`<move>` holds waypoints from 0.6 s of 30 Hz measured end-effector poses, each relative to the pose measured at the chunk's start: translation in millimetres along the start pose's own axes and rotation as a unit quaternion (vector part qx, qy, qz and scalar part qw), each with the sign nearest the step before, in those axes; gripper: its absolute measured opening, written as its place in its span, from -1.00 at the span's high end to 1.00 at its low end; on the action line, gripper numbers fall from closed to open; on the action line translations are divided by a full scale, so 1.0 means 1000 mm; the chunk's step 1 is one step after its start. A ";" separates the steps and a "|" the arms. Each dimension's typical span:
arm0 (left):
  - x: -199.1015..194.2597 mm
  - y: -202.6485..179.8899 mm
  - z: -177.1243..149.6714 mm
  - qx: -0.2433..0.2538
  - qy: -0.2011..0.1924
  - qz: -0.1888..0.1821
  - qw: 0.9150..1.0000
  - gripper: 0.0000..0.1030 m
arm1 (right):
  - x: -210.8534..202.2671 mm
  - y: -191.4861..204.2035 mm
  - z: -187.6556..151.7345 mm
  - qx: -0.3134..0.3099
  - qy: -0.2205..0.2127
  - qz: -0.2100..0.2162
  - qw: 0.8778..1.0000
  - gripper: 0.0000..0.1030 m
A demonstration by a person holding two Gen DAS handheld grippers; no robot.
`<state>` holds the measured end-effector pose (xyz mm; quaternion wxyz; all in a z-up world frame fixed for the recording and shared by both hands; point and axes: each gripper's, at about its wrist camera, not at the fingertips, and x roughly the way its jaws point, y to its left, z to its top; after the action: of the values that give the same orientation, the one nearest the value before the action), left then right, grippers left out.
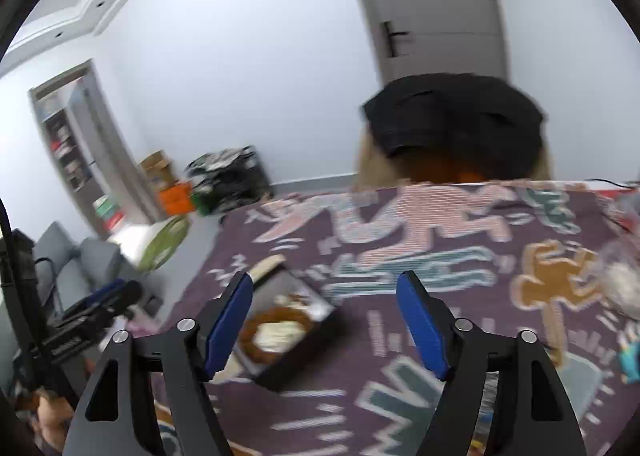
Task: Organize jewelry
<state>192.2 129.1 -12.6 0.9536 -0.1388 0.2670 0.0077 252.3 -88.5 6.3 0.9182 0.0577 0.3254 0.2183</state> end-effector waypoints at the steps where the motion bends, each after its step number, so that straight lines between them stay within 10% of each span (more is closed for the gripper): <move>1: -0.002 -0.006 0.000 0.003 -0.007 -0.007 1.000 -0.87 | -0.008 -0.009 -0.002 0.006 -0.008 -0.015 1.000 -0.56; 18: 0.019 -0.112 -0.023 0.080 0.041 -0.084 0.992 -0.95 | -0.066 -0.130 -0.044 0.105 0.010 -0.050 0.993 -0.58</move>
<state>207.0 14.4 -12.6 0.9470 -0.0838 0.2934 -0.1000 226.2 -236.4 -22.5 0.9136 0.1351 0.3579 0.1379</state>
